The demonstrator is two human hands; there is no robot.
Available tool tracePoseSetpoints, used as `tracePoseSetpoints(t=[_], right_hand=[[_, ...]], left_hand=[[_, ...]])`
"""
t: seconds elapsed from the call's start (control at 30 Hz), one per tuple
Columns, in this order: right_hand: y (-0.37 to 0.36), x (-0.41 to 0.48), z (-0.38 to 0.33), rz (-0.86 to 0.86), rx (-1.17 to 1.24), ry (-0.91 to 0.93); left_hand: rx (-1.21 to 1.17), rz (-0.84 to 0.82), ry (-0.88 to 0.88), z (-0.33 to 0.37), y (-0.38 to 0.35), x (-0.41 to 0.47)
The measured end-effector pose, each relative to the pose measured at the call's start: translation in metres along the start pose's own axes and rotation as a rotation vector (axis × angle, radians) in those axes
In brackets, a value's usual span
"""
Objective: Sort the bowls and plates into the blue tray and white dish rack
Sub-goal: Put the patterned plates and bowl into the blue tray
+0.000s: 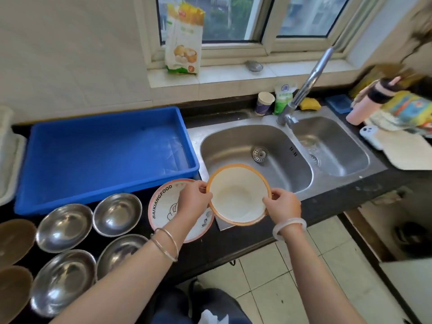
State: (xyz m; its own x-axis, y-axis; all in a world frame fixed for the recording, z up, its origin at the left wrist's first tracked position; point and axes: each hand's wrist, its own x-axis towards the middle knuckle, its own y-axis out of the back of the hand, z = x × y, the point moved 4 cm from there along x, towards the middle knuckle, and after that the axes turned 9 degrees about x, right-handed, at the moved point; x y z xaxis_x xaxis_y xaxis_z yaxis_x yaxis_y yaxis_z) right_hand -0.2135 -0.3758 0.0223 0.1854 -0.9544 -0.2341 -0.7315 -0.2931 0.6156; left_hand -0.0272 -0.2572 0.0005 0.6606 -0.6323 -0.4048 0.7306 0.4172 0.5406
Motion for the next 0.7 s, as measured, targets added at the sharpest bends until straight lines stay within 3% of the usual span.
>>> tracePoseSetpoints(t=[0.3, 0.7], right_hand=[[0.003, 0.02, 0.063, -0.035, 0.025, -0.188], [-0.009, 0.032, 0.091, -0.1, 0.065, -0.212]], left_hand=[[0.111, -0.083, 0.042, -0.008, -0.065, 0.007], [0.131, -0.081, 0.034, -0.015, -0.078, 0.012]])
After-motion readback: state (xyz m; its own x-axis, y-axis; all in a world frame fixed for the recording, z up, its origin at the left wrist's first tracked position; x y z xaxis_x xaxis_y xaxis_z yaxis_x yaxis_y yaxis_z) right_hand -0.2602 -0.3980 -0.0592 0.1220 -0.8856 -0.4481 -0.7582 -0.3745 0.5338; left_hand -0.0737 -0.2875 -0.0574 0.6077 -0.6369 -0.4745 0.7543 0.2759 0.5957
